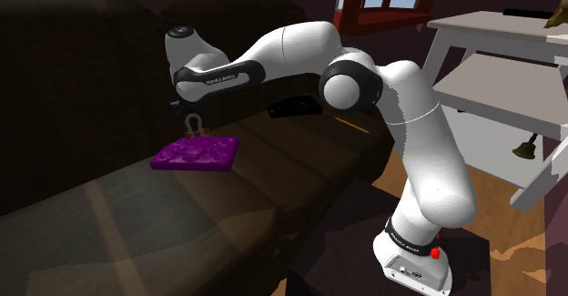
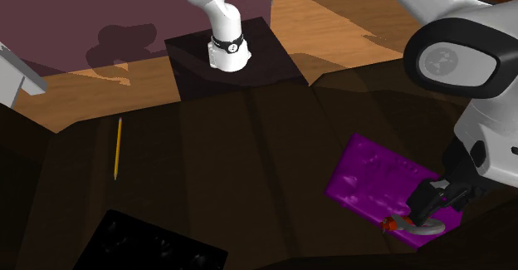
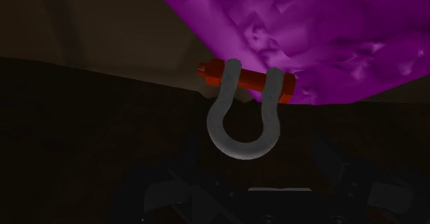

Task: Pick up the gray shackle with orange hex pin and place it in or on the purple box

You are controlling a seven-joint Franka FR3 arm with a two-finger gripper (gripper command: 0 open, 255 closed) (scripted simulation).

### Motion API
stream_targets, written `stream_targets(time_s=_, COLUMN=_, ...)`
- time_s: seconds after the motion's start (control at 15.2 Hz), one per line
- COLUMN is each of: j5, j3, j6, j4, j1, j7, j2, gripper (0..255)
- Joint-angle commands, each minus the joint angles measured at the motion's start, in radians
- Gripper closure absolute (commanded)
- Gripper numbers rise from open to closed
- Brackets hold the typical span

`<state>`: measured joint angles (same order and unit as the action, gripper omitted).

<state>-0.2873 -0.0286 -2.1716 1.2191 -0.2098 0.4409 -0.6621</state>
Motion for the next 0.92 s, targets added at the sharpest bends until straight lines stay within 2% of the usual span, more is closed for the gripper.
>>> stream_targets(time_s=0.0, j5=0.000, j3=0.000, j6=0.000, j4=0.000, j1=0.000, j7=0.000, j2=0.000, gripper=0)
stream_targets(time_s=0.33, j5=0.004, j3=-0.006, j6=0.070, j4=0.011, j1=-0.012, j7=-0.001, j2=0.079, gripper=0)
stream_targets(time_s=0.86, j5=0.004, j3=-0.006, j6=0.070, j4=0.011, j1=-0.012, j7=-0.001, j2=0.079, gripper=0)
